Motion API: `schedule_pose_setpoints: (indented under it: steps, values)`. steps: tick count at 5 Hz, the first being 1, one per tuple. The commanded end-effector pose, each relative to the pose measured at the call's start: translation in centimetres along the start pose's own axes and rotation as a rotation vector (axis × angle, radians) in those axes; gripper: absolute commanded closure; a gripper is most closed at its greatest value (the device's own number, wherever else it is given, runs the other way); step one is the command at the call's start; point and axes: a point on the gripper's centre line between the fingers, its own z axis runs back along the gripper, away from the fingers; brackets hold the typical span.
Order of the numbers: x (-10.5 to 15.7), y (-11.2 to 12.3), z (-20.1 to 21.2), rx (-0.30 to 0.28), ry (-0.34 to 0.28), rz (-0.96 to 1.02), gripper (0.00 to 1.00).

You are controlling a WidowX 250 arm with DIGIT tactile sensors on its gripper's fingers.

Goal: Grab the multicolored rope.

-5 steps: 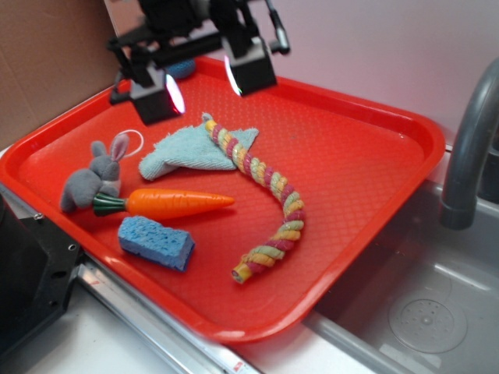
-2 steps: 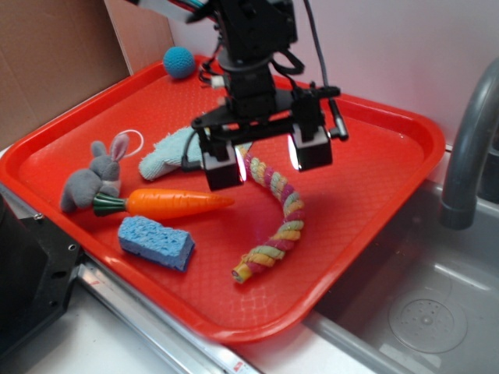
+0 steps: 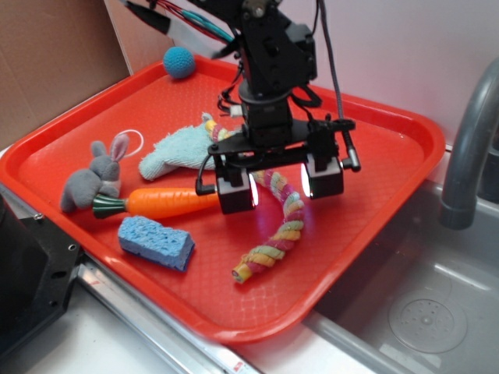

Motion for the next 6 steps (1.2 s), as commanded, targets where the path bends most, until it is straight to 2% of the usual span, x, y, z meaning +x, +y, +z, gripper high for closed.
schedule_pose_setpoints:
  steps: [1, 3, 4, 5, 6]
  values:
    - [0.0, -1.1, -0.1, -0.035, -0.011, -0.007, 1.0]
    - [0.0, -0.8, -0.2, -0.035, 0.002, 0.005, 1.0]
    - [1.1, -0.4, 2.1, -0.032, 0.047, -0.123, 1.0]
    - [3.1, 0.4, 6.0, -0.011, 0.078, -0.351, 1.0]
    - [5.1, 1.5, 10.2, -0.005, 0.062, -0.503, 1.0]
